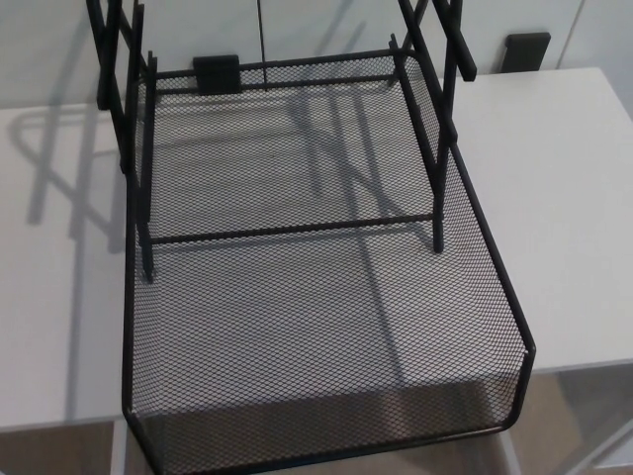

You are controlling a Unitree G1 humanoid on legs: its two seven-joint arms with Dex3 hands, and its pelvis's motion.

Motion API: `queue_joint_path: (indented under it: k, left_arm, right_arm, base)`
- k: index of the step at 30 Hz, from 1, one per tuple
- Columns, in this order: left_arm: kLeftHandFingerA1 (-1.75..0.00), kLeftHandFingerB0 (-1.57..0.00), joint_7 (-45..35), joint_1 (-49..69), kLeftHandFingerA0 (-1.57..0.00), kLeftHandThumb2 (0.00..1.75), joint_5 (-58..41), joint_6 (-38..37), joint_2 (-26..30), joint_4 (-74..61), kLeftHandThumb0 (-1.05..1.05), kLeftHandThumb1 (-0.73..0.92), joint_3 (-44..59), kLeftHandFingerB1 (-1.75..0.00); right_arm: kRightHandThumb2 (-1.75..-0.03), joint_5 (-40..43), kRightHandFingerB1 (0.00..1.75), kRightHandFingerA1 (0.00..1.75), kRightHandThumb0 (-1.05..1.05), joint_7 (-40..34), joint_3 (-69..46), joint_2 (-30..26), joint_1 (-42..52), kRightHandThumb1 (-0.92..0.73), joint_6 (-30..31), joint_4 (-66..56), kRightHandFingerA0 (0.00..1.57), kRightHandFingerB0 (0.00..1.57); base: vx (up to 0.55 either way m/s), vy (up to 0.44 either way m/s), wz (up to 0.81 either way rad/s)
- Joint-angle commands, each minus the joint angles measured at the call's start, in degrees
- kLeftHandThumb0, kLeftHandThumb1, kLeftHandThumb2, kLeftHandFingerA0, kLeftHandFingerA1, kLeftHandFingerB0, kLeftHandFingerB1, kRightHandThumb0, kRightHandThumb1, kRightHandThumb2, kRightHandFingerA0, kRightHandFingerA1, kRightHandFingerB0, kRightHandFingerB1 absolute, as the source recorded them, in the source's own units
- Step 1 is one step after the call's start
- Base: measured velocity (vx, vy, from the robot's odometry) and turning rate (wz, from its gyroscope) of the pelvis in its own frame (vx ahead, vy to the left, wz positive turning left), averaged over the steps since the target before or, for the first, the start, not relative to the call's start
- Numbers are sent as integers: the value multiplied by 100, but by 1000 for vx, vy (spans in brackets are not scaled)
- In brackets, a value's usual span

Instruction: The robot walks towards a file tray kept in the middle of a desk and uses its right hand to grab a tray and pulls it out towards itself

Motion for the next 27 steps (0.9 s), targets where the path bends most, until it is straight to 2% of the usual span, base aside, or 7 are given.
queue_joint_path:
  k: [1, 3, 8, 9, 11, 12, 27]
  left_arm:
    - [-40, -55, 219, 210, -65, 57, -13, -533, 22, 210, -54, 54, 167, -37]
    - [-40, -56, 231, 184, -64, 57, 9, -569, 31, 260, -55, 54, 172, -37]
    - [-40, -54, 226, 239, -64, 57, 7, -630, -1, 282, -55, 54, 158, -37]
    - [-40, -54, 220, 245, -64, 57, 3, -639, 5, 281, -55, 54, 167, -37]
    - [-40, -55, 262, 215, -64, 57, 56, -700, 13, 328, -55, 54, 153, -37]
    - [-40, -55, 253, 205, -64, 57, 39, -725, 10, 365, -55, 54, 162, -37]
    - [-39, -55, 346, 84, -64, 58, 259, -690, 114, 208, -56, 55, 94, -37]
  right_arm:
    - [-77, 280, 61, 64, -66, 883, 1173, -110, -386, -44, -566, 1361, 92, 80]
    - [-56, 242, 51, 55, -60, 800, 1264, -283, -372, -51, -695, 1547, 95, 82]
    - [-56, 523, 51, 55, -58, 742, 1230, -427, -331, -52, -738, 1596, 96, 82]
    - [-79, 571, 62, 65, -65, 729, 1228, -421, -353, -45, -761, 1645, 91, 80]
    - [-80, 676, 62, 65, -66, 834, 1206, -447, -311, -45, -736, 1554, 91, 79]
    - [-56, 711, 51, 55, -59, 834, 1218, -460, -339, -52, -793, 1628, 94, 82]
    - [-56, 1005, 50, 55, -58, 976, 1209, -448, -544, -52, -904, 1780, 94, 78]
  base:
    - [0, 0, 0]
    - [0, 0, 0]
    - [0, 0, 0]
    - [0, 0, 0]
    - [0, 0, 0]
    - [0, 0, 0]
    - [0, 0, 0]
